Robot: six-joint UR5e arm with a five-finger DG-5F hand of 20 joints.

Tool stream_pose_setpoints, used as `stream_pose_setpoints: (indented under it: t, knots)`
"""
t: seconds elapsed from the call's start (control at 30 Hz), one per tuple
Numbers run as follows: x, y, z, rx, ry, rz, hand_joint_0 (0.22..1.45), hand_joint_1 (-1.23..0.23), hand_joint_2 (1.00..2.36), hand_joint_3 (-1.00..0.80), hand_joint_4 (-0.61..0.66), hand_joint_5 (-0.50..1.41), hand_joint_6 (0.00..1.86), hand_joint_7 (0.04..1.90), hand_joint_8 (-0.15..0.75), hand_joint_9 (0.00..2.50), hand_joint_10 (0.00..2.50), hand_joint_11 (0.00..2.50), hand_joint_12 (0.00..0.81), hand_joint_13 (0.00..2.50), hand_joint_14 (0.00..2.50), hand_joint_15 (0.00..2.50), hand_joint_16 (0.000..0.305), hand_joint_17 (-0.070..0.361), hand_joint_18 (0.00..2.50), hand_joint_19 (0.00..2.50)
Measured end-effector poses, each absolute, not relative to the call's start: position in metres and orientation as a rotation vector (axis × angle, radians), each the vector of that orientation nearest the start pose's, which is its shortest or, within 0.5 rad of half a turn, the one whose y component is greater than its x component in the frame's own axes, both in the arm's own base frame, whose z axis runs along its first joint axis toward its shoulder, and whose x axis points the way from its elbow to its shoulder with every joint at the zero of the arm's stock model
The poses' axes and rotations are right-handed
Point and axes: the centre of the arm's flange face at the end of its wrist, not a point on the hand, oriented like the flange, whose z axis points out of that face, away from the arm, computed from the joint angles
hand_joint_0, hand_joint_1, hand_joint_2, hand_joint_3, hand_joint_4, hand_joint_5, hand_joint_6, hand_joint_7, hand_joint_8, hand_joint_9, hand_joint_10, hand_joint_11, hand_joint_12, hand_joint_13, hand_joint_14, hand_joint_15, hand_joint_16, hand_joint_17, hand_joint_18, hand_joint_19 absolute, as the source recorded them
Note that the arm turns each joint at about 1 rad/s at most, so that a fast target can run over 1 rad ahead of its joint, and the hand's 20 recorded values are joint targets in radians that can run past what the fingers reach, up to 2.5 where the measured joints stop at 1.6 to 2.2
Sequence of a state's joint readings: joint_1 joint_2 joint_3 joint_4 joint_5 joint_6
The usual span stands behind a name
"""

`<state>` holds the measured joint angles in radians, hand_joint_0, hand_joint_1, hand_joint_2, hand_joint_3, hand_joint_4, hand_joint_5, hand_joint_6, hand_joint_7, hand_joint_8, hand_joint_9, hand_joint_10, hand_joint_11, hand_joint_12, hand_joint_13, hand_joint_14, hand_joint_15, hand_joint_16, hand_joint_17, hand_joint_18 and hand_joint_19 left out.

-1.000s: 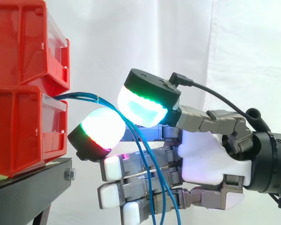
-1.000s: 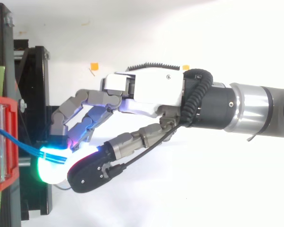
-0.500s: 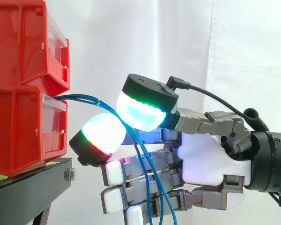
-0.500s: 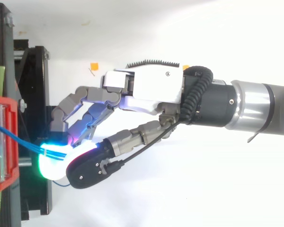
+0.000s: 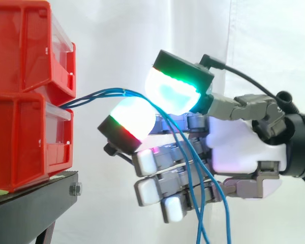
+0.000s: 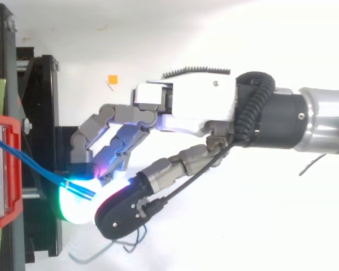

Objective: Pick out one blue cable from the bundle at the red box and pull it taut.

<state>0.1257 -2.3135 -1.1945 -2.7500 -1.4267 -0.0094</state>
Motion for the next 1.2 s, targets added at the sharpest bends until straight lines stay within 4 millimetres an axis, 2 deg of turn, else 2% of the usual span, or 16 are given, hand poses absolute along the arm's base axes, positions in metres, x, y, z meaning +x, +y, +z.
stream_pose_setpoints:
  t: [0.2, 0.4, 0.9, 0.97, 1.07, 1.2]
  knots:
    - [0.761, -0.055, 0.245, 1.218, 1.211, 1.177, 0.76, -0.8, 1.0, -0.5, -0.27, -0.16, 0.97, 0.93, 0.211, 0.88, 0.03, 0.72, 0.305, 0.88, 0.02, 0.61, 0.045, 0.102, 0.77, 0.73]
    - [0.763, -0.06, 0.253, 1.219, 1.2, 1.175, 0.75, -0.85, 1.0, -0.5, -0.27, -0.15, 0.97, 0.97, 0.213, 0.92, 0.02, 0.74, 0.301, 0.89, 0.03, 0.6, 0.045, 0.102, 0.79, 0.73]
    - [0.762, -0.064, 0.252, 1.23, 1.205, 1.158, 0.65, -0.92, 1.0, -0.5, -0.12, -0.13, 0.96, 0.85, 0.209, 0.94, 0.03, 0.74, 0.302, 0.9, 0.03, 0.62, 0.045, 0.101, 0.79, 0.75]
    - [0.762, -0.064, 0.252, 1.23, 1.206, 1.158, 0.63, -0.92, 1.0, -0.5, -0.1, -0.13, 0.95, 0.83, 0.209, 0.94, 0.03, 0.74, 0.303, 0.9, 0.02, 0.62, 0.045, 0.101, 0.79, 0.75]
    - [0.762, -0.064, 0.252, 1.23, 1.206, 1.157, 0.55, -0.9, 1.0, -0.5, -0.05, -0.12, 0.95, 0.74, 0.218, 0.95, 0.03, 0.75, 0.309, 0.91, 0.02, 0.63, 0.047, 0.105, 0.79, 0.77]
    - [0.762, -0.065, 0.252, 1.231, 1.206, 1.157, 0.48, -0.81, 1.0, -0.5, 0.01, -0.11, 0.9, 0.75, 0.24, 1.0, 0.03, 0.73, 0.338, 0.95, 0.02, 0.63, 0.052, 0.118, 0.84, 0.78]
